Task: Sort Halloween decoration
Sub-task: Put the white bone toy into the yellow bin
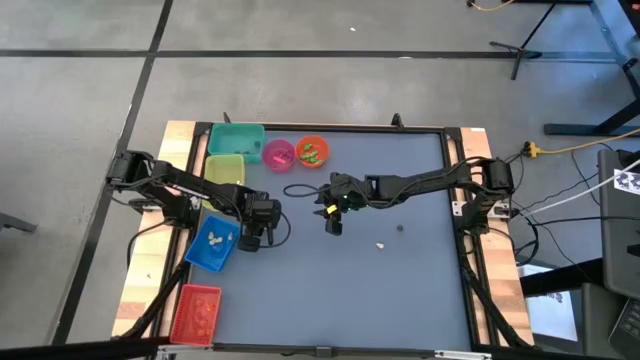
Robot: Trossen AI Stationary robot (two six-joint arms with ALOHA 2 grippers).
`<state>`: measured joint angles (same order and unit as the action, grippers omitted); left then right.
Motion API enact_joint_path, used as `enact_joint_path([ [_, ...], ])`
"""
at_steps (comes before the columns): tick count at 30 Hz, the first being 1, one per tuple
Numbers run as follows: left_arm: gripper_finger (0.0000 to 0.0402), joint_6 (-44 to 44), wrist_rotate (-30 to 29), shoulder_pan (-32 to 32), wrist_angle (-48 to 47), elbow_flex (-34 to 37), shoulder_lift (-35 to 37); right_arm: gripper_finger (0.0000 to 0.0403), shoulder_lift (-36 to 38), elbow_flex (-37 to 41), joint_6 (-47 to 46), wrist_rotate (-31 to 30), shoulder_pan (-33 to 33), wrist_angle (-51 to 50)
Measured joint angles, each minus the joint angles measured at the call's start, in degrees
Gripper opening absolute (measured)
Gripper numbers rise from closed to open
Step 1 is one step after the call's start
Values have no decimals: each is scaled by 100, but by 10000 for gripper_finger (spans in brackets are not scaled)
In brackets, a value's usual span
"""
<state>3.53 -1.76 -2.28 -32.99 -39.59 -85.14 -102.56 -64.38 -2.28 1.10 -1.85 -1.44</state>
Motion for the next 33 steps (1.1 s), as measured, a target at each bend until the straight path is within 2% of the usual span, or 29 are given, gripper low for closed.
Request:
enact_joint_path([
  [17,17,-7,17,0,-4,0,0,150,0,0,0,0,-2,0],
  [33,9,-11,-2,0,-24,-37,-4,150,0,0,-2,-1,-4,0],
])
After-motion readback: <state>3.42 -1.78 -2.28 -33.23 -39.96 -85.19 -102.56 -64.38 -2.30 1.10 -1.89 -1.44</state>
